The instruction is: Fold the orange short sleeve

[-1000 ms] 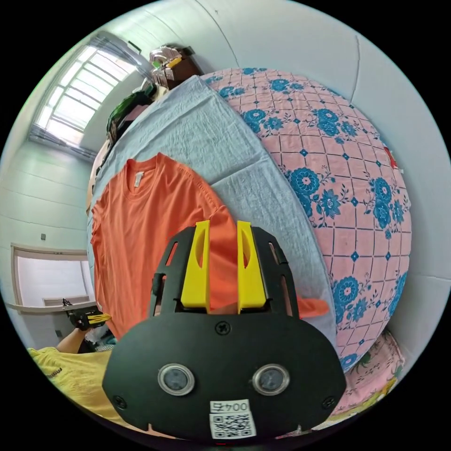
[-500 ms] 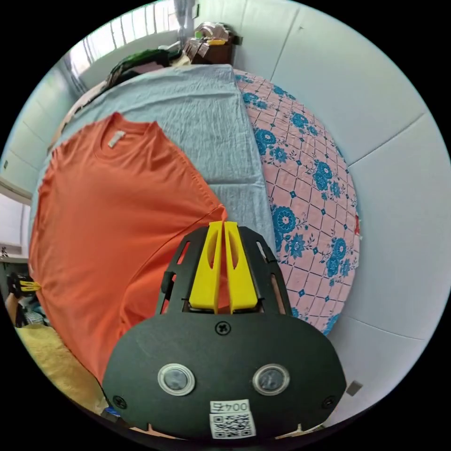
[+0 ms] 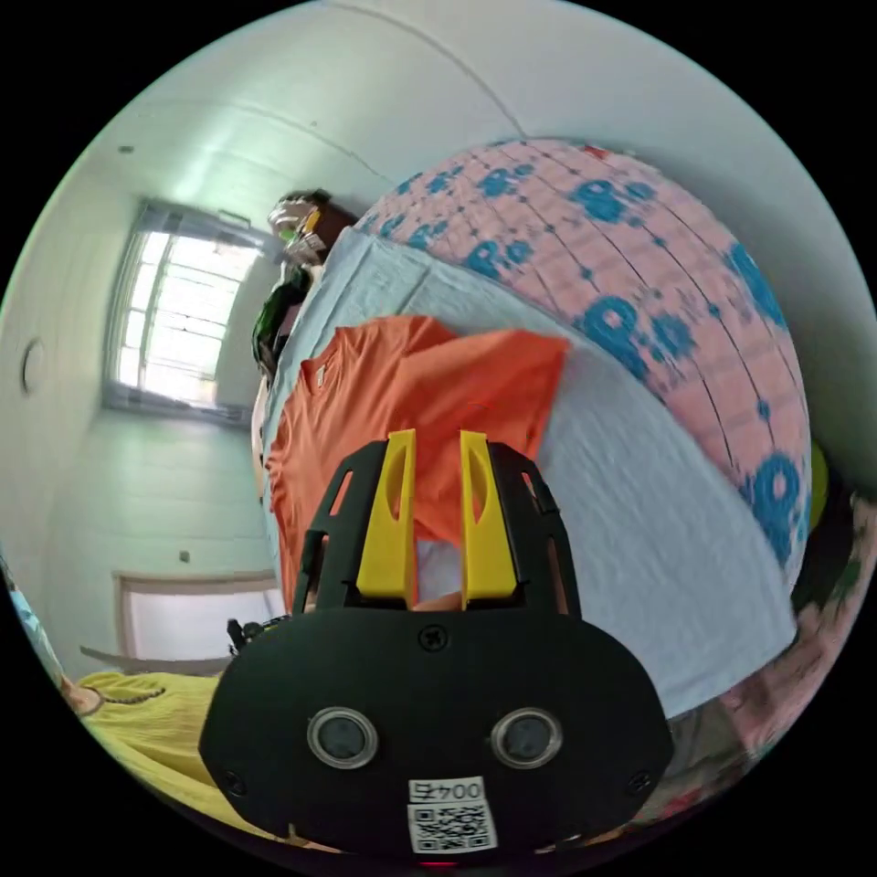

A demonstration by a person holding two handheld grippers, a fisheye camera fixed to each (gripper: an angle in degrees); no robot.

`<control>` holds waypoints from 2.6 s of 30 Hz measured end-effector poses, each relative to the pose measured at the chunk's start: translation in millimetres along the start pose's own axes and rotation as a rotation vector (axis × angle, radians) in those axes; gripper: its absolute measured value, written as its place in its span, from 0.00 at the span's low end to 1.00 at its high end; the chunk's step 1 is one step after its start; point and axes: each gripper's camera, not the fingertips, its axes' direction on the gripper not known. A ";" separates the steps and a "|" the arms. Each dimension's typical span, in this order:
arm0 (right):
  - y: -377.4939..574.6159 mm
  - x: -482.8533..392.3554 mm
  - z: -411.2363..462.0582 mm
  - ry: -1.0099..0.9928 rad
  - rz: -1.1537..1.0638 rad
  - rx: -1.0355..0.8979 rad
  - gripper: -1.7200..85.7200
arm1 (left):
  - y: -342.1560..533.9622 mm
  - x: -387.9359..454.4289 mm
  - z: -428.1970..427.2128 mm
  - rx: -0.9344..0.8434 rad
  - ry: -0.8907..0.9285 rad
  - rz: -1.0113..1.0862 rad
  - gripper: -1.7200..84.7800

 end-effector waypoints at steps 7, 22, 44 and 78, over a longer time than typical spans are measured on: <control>65.7 55.9 9.7 -0.137 0.251 0.045 0.13 | -2.3 -1.8 2.1 -0.005 0.005 0.023 0.03; 44.8 2.2 30.8 0.302 -0.028 0.068 0.12 | 2.7 -10.8 2.2 -0.009 -0.006 0.047 0.03; 242.1 -96.3 168.9 0.523 -0.177 -0.097 0.06 | -29.2 -175.2 -18.3 0.140 -0.151 -0.274 0.03; 154.1 -373.1 393.1 0.404 -0.943 -0.168 0.08 | 153.3 -308.1 -107.9 0.484 -0.027 -0.547 0.03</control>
